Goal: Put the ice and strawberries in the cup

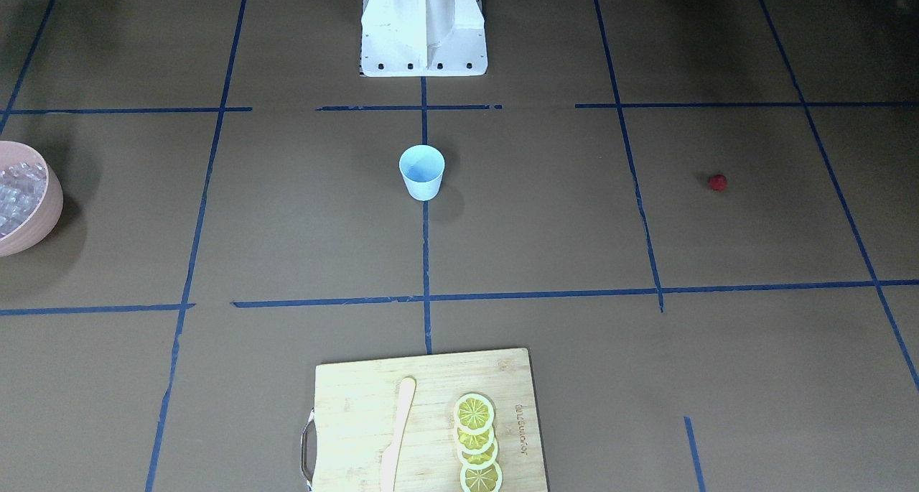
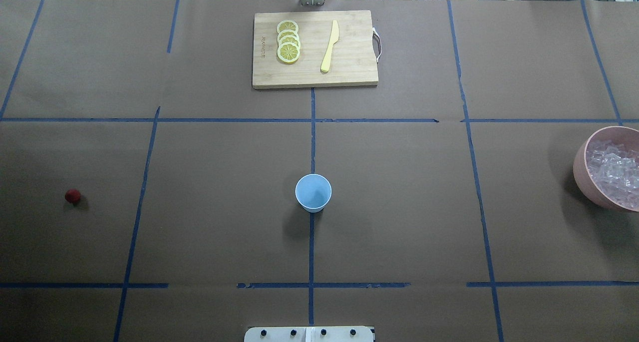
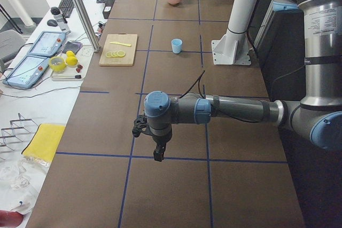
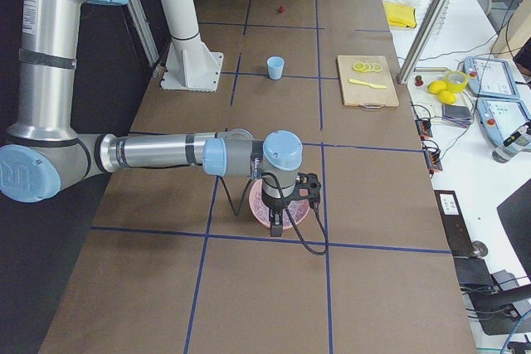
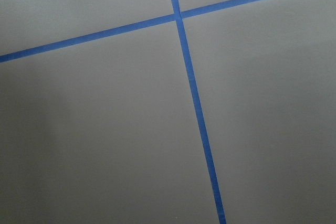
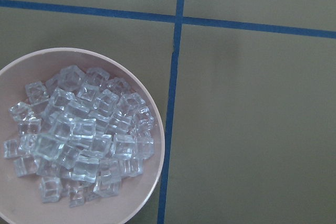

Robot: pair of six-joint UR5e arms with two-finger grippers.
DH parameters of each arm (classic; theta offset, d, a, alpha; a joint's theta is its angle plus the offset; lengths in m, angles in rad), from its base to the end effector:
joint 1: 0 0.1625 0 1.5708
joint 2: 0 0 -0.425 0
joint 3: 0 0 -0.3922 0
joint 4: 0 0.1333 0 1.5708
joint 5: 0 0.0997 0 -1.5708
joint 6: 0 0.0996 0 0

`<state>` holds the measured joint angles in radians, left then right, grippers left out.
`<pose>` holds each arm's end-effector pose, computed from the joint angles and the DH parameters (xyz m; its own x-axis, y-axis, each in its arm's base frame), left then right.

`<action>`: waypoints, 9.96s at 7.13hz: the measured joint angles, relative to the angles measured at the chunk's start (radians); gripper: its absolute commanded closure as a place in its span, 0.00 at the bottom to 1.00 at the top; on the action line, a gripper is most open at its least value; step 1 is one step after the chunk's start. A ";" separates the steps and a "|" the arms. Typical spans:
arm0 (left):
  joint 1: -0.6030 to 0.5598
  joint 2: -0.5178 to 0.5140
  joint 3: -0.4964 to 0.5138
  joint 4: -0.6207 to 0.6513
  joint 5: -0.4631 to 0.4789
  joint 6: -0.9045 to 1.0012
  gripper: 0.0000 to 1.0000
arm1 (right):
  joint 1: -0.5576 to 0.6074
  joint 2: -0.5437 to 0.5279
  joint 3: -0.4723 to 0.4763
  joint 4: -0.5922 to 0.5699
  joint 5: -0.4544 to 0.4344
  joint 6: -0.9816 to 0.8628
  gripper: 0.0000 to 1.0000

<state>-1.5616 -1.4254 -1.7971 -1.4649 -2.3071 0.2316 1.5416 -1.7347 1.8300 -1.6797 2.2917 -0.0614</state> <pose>-0.0625 -0.4278 0.6276 0.7192 0.2198 -0.6592 -0.1791 0.9752 0.1298 0.0553 -0.4215 0.6207 0.7479 -0.0743 0.6596 0.0752 0.9968 0.0269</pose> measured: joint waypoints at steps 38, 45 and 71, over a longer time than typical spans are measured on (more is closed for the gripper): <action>0.006 0.002 -0.011 -0.002 -0.003 0.000 0.00 | -0.345 -0.023 -0.111 0.661 -0.094 0.543 1.00; 0.018 0.002 -0.011 -0.002 -0.003 0.001 0.00 | -0.394 0.322 0.154 0.063 -0.035 0.583 1.00; 0.039 -0.001 0.001 0.000 -0.003 0.002 0.00 | -0.740 0.779 0.001 -0.182 -0.269 0.724 0.00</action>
<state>-1.5226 -1.4266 -1.7962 -1.4649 -2.3102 0.2332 0.8017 -0.9562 1.8307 -1.8621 2.0223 0.6631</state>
